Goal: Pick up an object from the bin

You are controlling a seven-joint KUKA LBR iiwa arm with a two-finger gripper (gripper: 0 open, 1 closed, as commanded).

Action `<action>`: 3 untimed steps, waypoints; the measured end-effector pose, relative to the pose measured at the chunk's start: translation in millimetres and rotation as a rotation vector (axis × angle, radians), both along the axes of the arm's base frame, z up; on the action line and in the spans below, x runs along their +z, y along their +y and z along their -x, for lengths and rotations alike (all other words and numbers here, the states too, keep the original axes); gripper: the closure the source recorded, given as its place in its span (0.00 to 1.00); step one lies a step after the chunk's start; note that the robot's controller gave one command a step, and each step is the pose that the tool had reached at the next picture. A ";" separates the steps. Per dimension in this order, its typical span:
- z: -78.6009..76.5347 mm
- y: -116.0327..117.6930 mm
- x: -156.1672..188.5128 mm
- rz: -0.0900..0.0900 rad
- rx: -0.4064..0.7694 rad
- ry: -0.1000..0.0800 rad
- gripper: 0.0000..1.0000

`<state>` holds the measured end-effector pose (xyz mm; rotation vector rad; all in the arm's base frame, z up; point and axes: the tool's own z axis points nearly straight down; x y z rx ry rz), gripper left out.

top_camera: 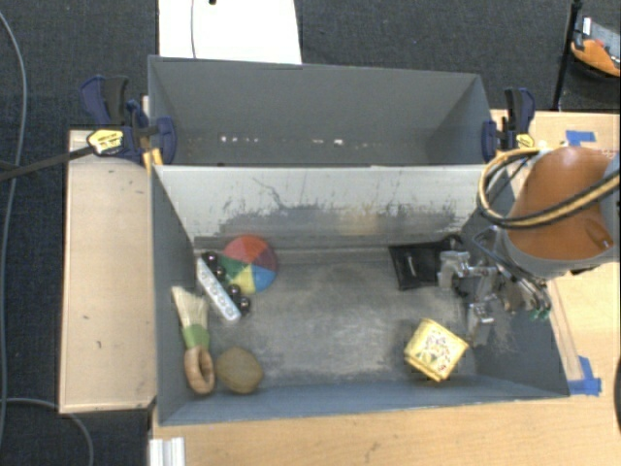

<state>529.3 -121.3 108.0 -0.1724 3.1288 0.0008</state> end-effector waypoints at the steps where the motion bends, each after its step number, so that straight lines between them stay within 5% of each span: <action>1: 25.3 -11.5 -8.5 0.001 -0.176 0.008 0.00; 2: 30.1 22.4 -13.5 0.000 -0.152 -0.002 0.00; 3: 41.4 35.5 -28.3 0.001 0.103 0.003 0.00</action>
Offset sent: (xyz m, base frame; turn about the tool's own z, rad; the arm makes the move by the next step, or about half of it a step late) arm -0.0428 0.0596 -0.0274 -0.1681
